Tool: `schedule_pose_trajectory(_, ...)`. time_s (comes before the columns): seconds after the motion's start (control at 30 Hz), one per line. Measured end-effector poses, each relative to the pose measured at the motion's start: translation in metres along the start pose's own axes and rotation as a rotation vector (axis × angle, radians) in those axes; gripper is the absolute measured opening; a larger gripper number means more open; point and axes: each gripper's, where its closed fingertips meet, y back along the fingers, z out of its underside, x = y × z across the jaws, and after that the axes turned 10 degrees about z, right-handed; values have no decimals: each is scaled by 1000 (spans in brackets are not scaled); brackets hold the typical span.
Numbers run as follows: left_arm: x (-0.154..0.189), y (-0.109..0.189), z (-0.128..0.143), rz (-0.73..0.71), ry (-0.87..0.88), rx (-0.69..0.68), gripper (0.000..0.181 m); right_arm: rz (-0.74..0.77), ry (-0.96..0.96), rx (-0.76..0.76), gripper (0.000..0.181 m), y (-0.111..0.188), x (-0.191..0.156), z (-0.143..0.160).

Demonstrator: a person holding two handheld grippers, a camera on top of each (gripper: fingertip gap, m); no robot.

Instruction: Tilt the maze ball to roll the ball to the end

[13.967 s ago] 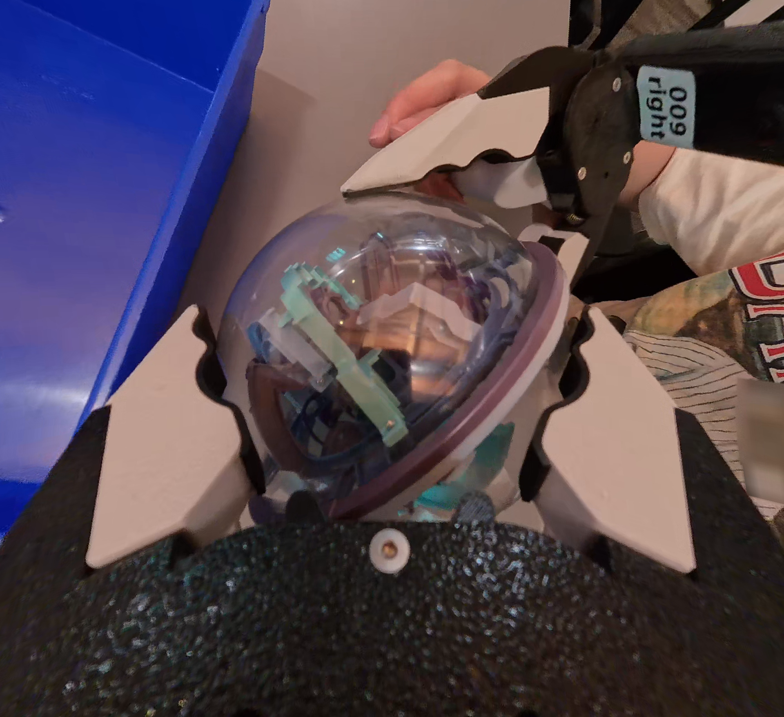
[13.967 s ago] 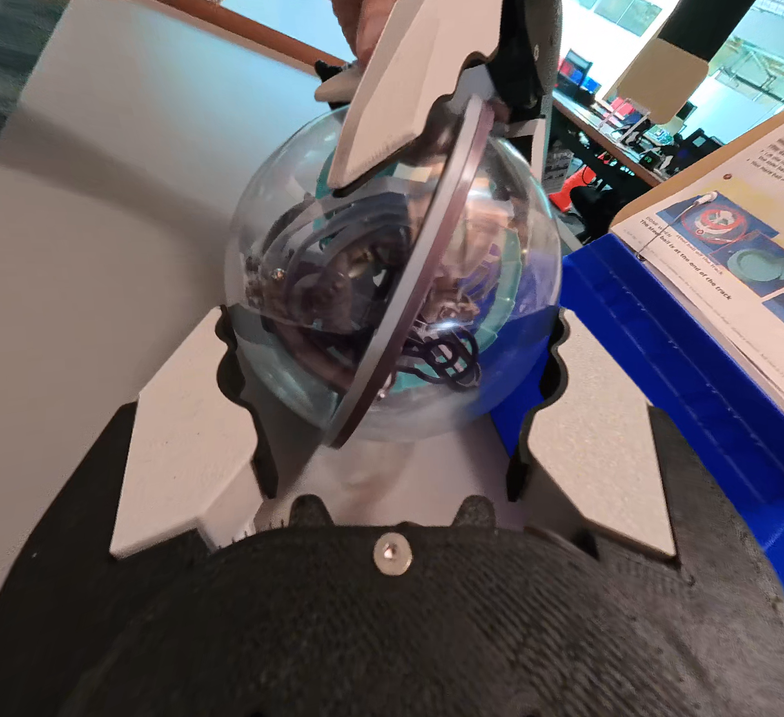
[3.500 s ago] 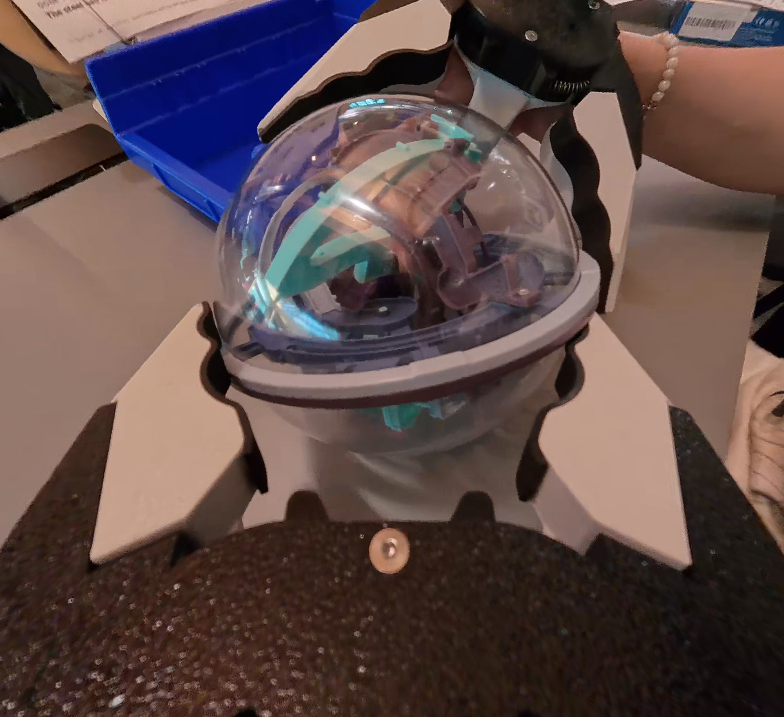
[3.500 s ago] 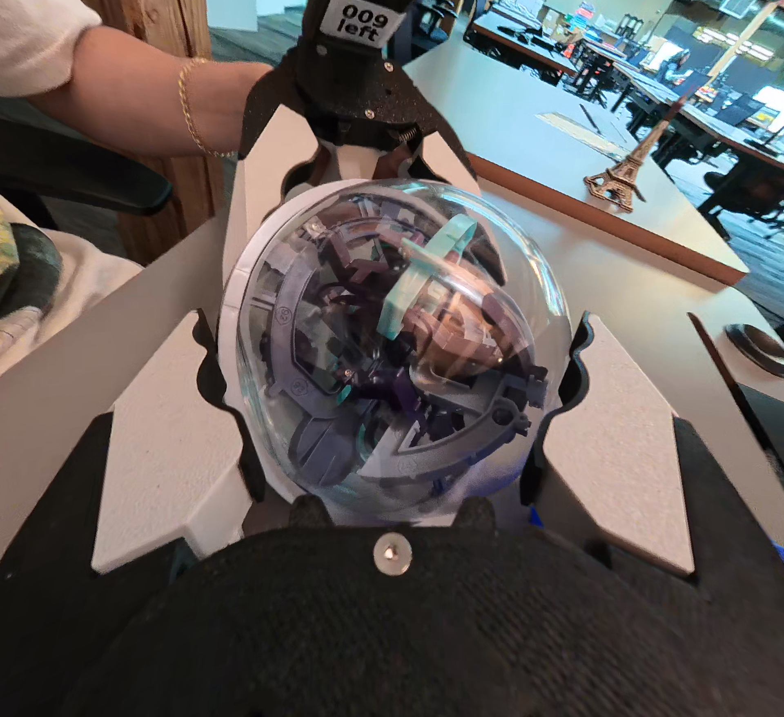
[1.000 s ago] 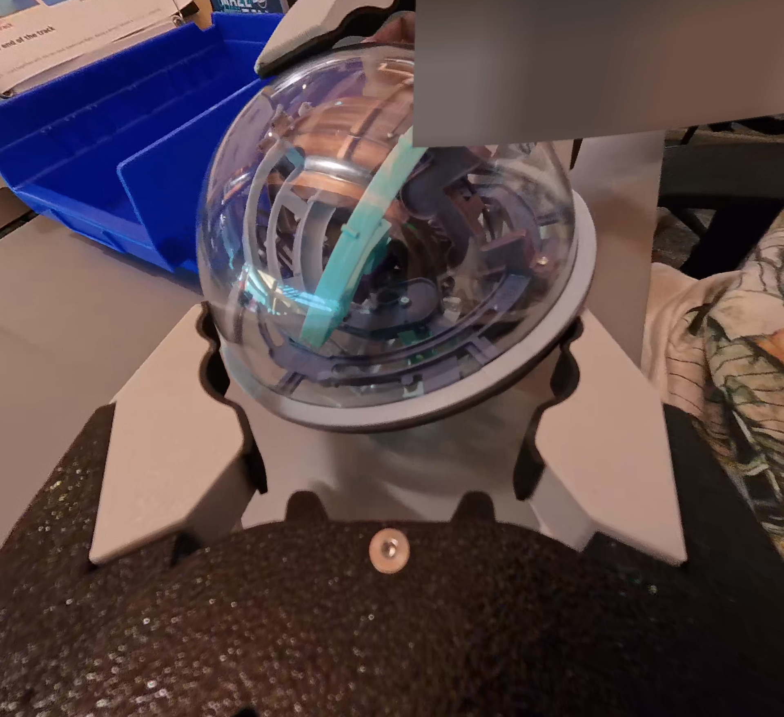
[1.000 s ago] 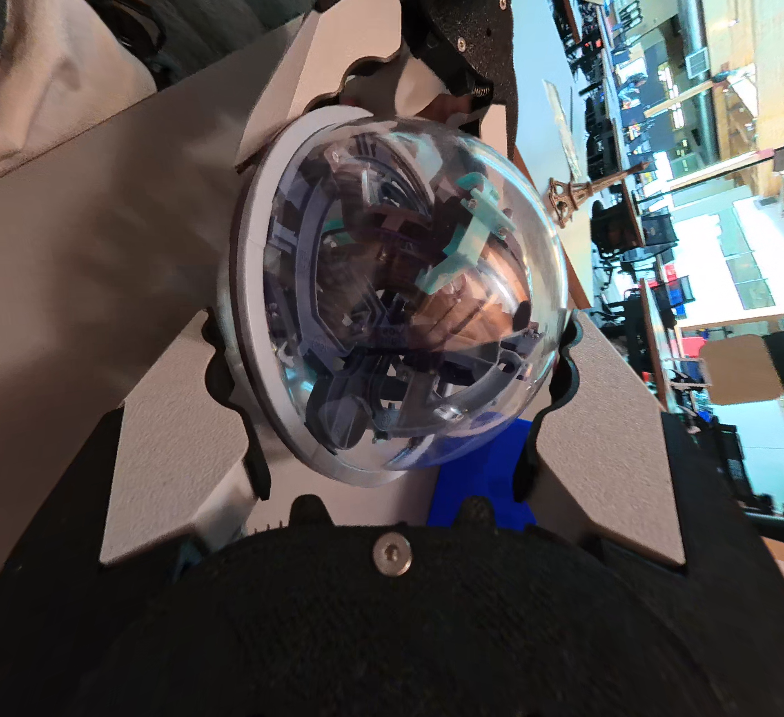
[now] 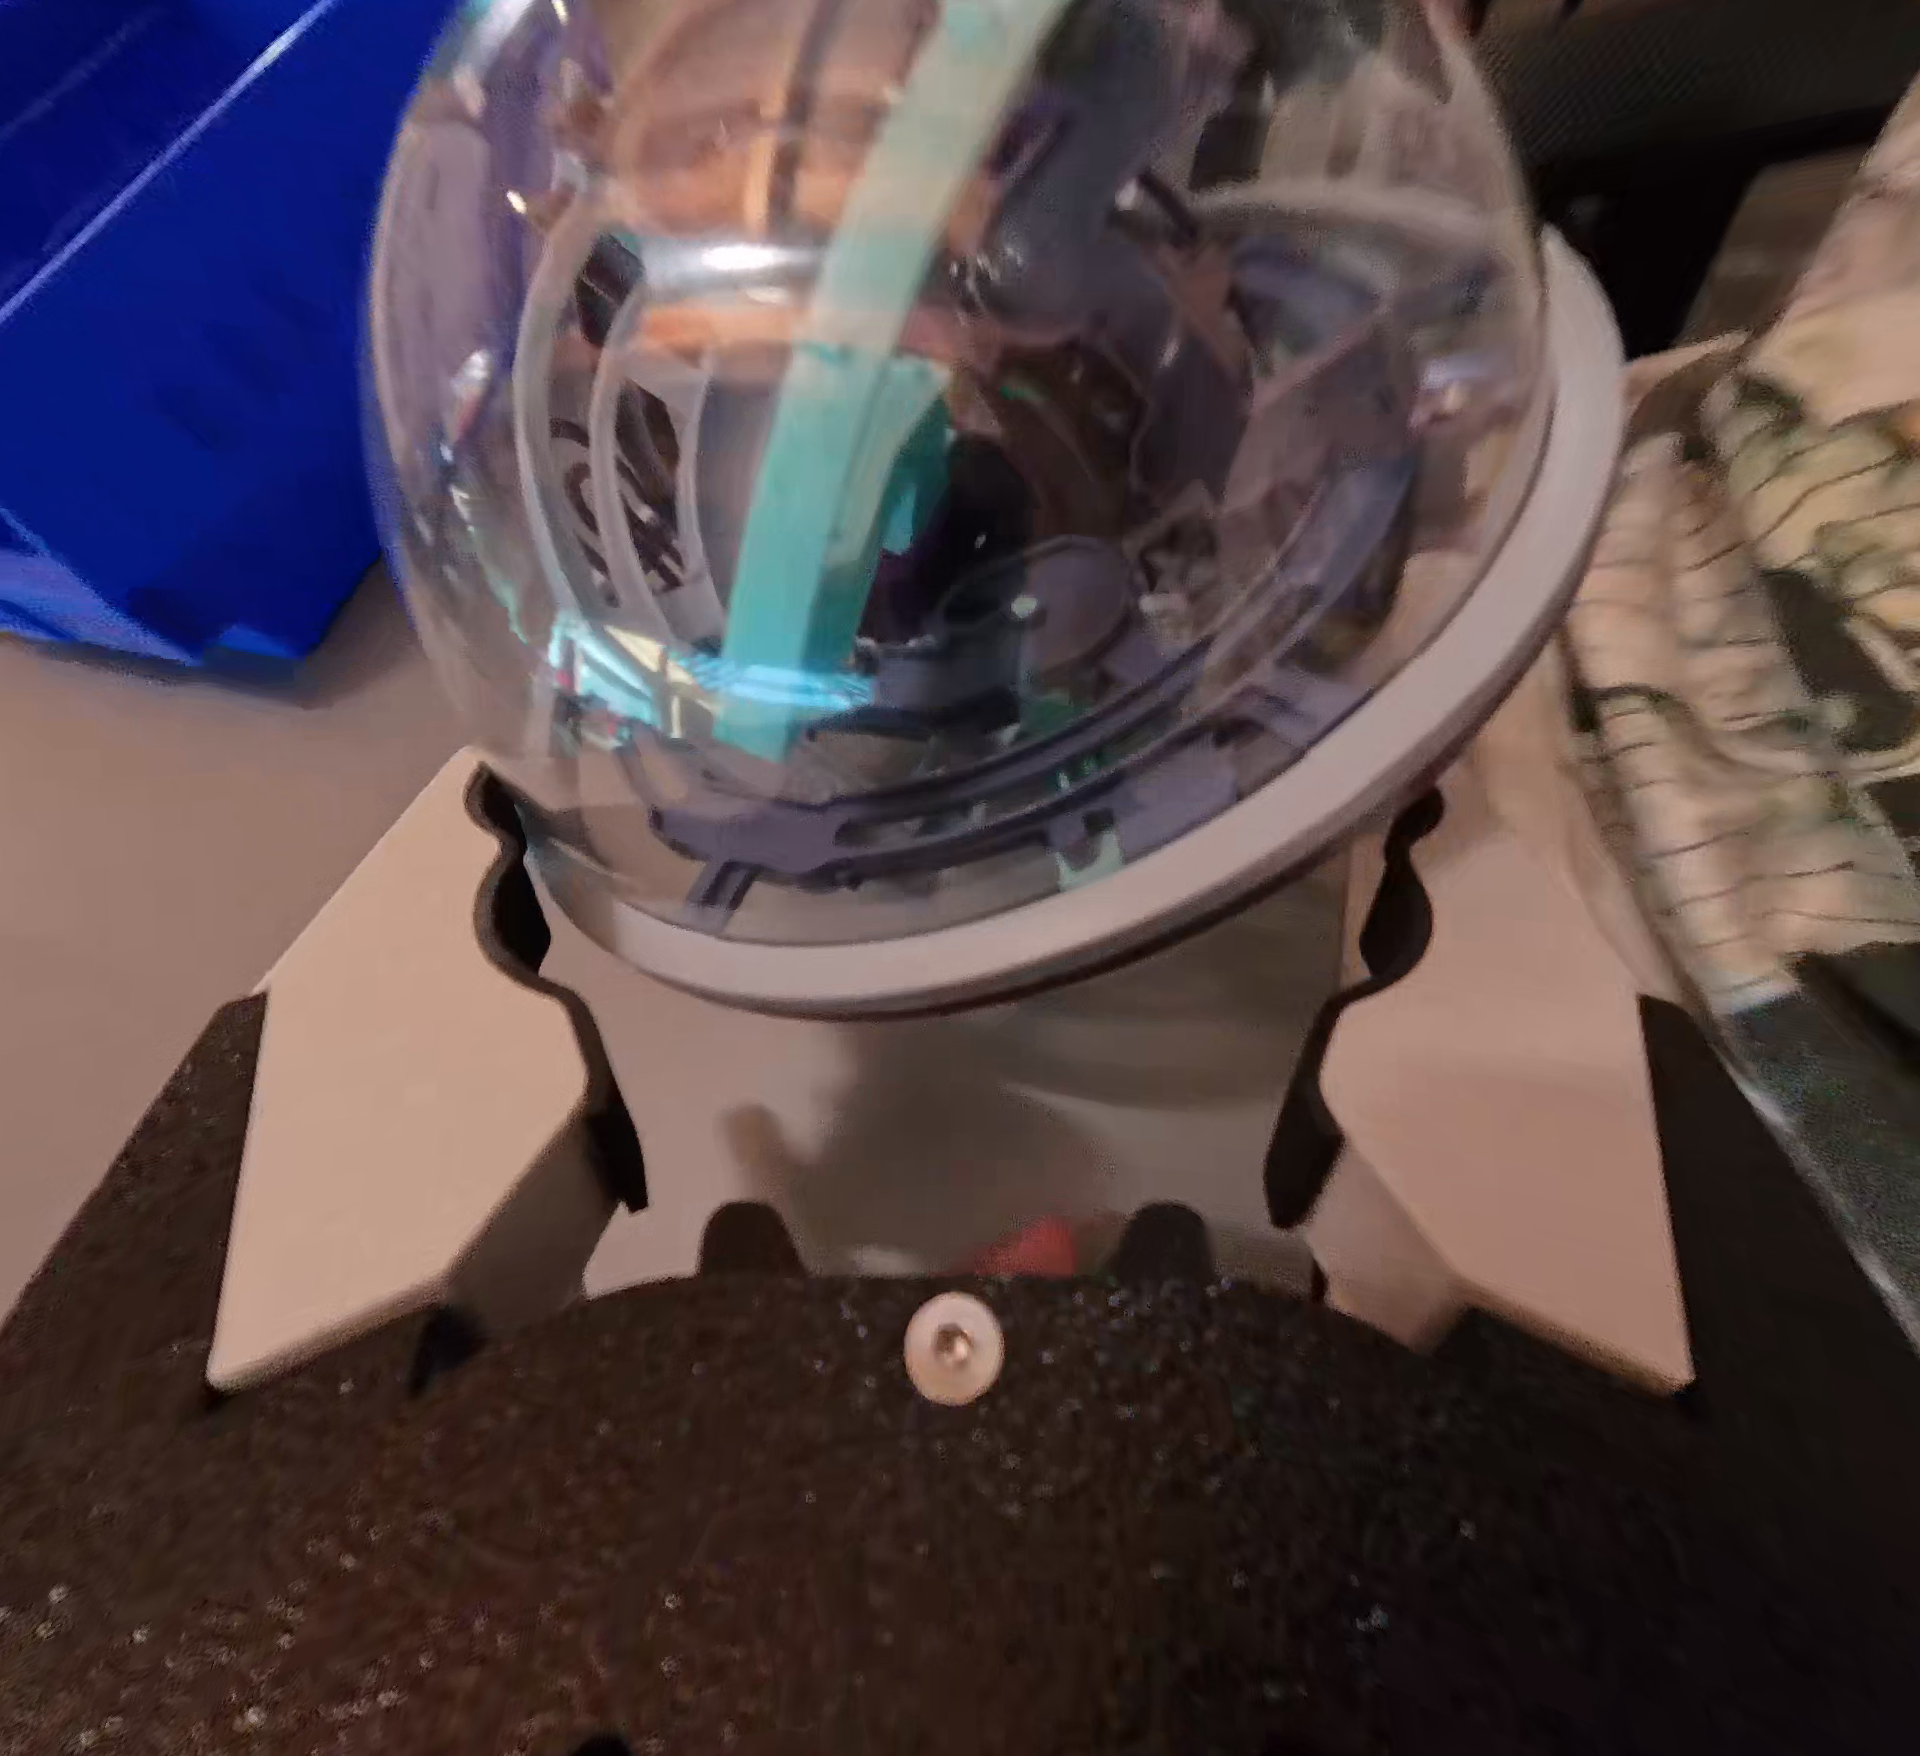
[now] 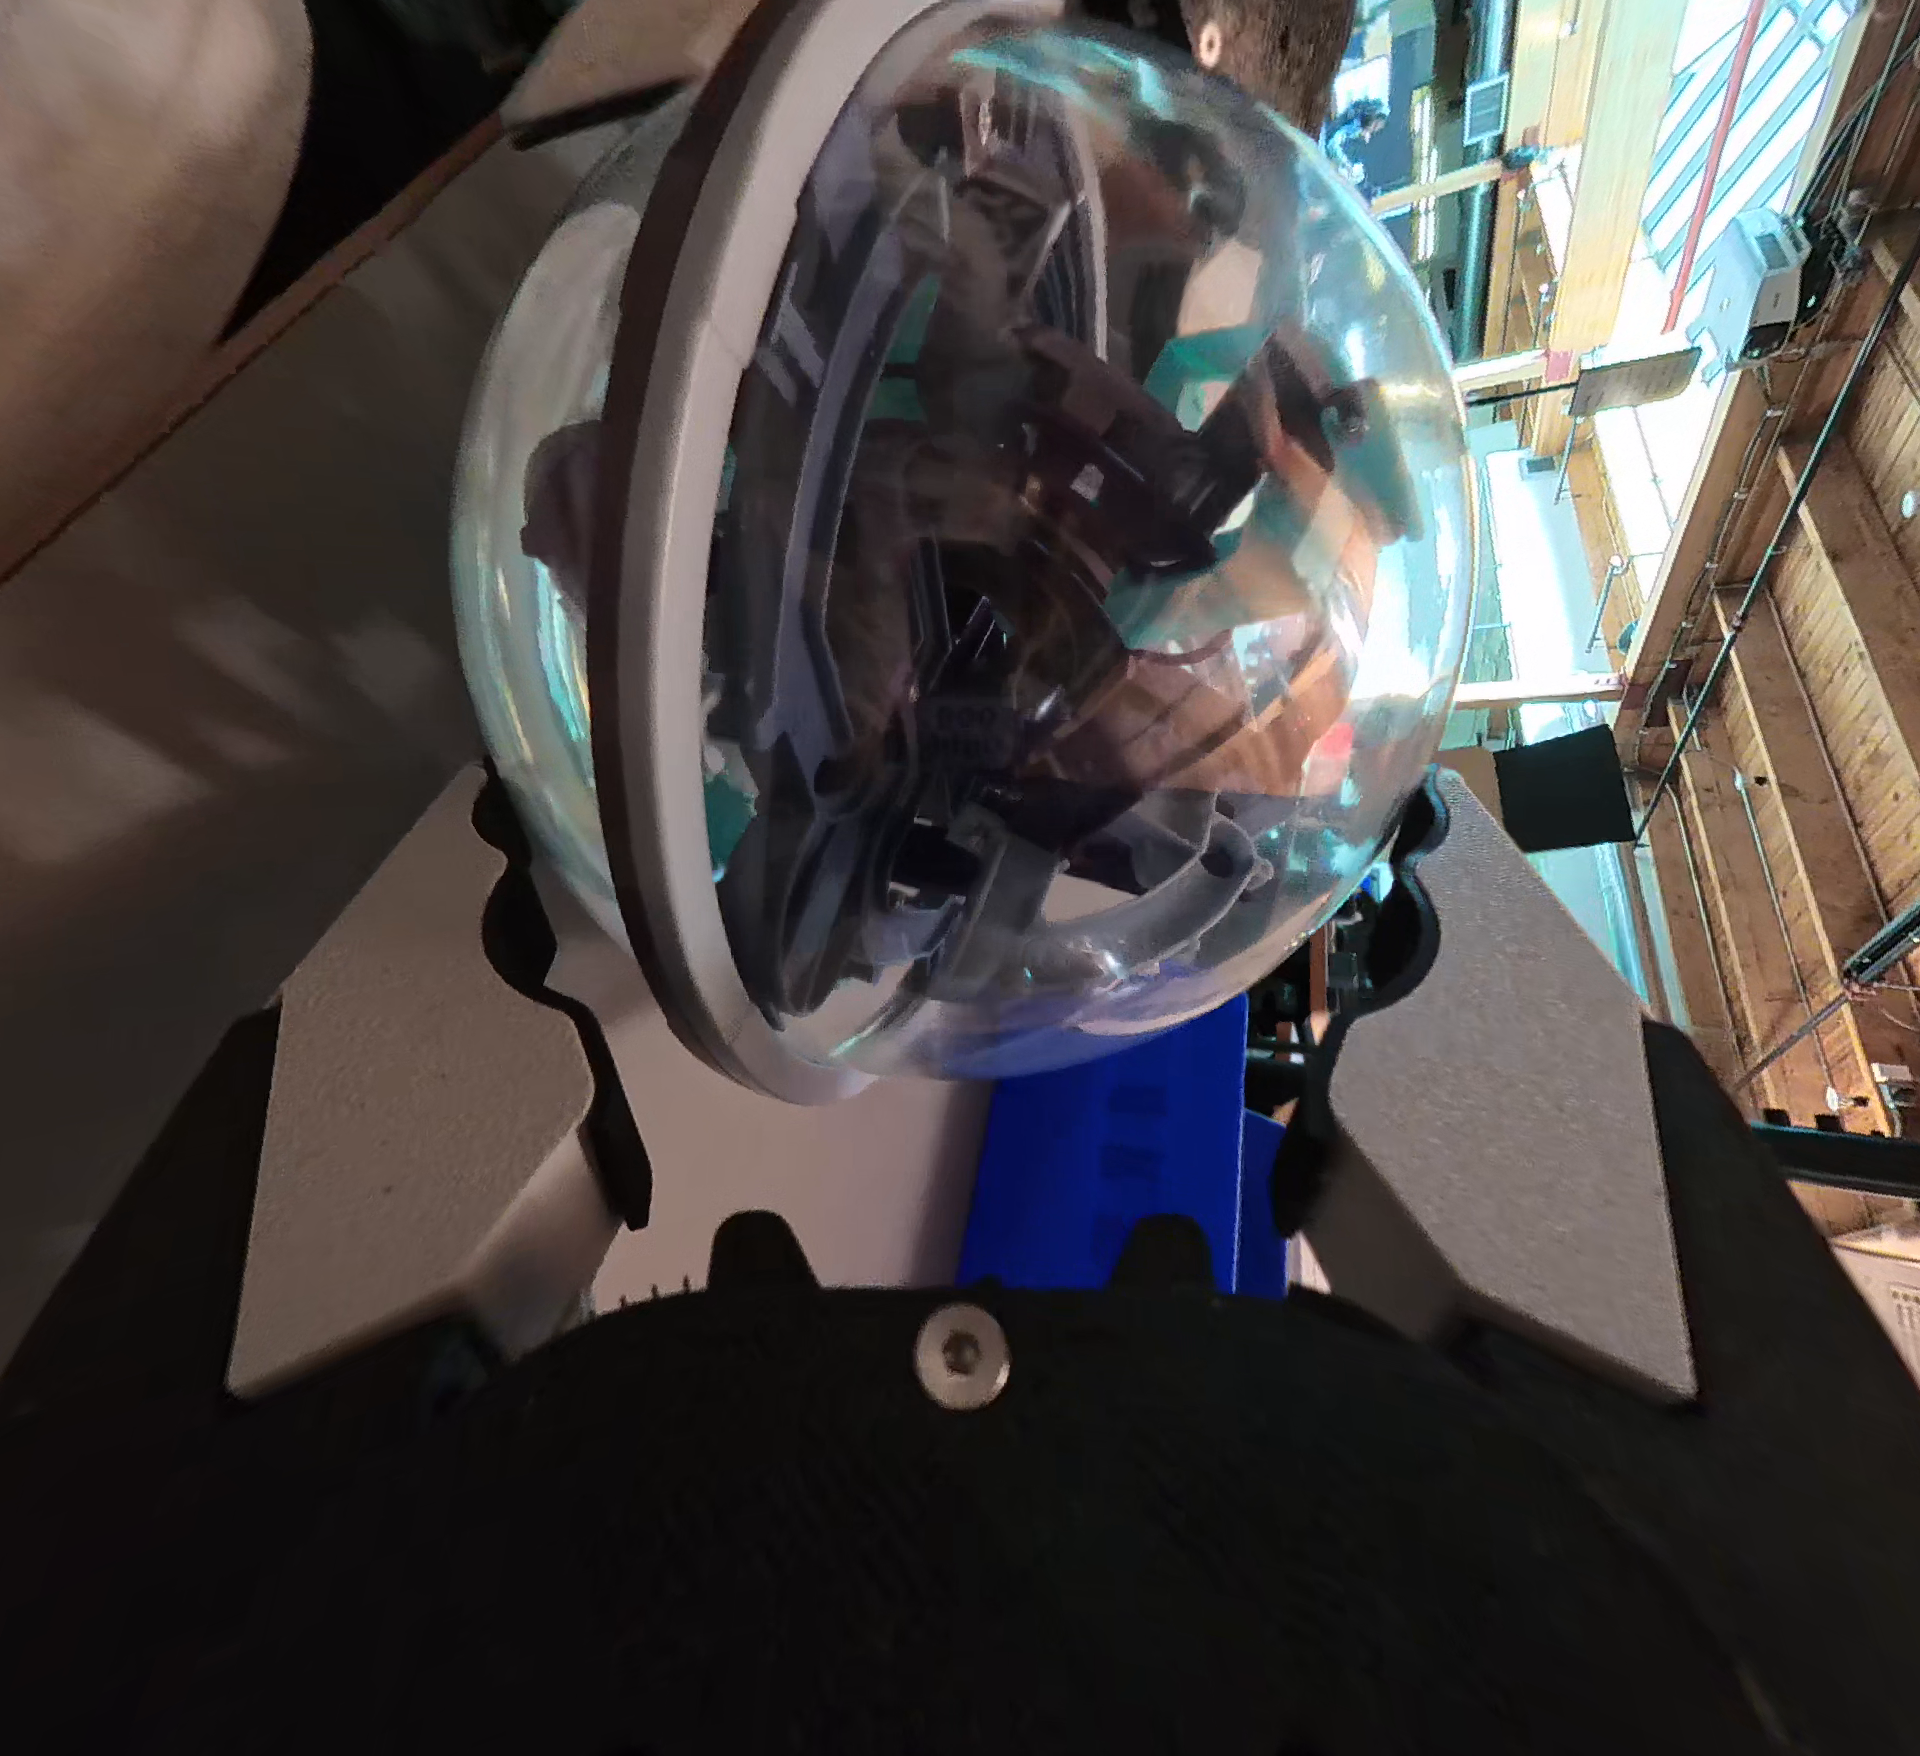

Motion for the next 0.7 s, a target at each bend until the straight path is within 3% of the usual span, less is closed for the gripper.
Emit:
schedule_pose_trajectory(0.07,-1,1,2,-13,15,-35,156,-2,-4,-20,157,-2,1,6)
schedule_pose_trajectory(0.17,-5,13,-5,23,113,47,154,4,17,-45,157,-4,2,14)
schedule_pose_trajectory(0.27,-16,28,8,-8,229,52,156,3,10,-54,157,-5,2,17)
schedule_pose_trajectory(0.33,-4,40,3,59,314,125,156,2,-10,-44,157,-6,2,16)
schedule_pose_trajectory(0.4,10,56,-17,148,427,279,144,-1,-22,-33,155,-5,2,13)
schedule_pose_trajectory(0.47,6,67,-33,140,599,405,115,-7,-22,-20,153,-3,2,10)
schedule_pose_trajectory(0.53,1,69,-37,120,734,454,114,-16,-18,-5,152,-2,3,6)
schedule_pose_trajectory(0.6,0,63,-34,83,755,421,113,-26,-19,8,151,-2,3,2)
schedule_pose_trajectory(0.7,5,48,-21,25,682,270,118,-26,-37,21,151,-3,3,-3)
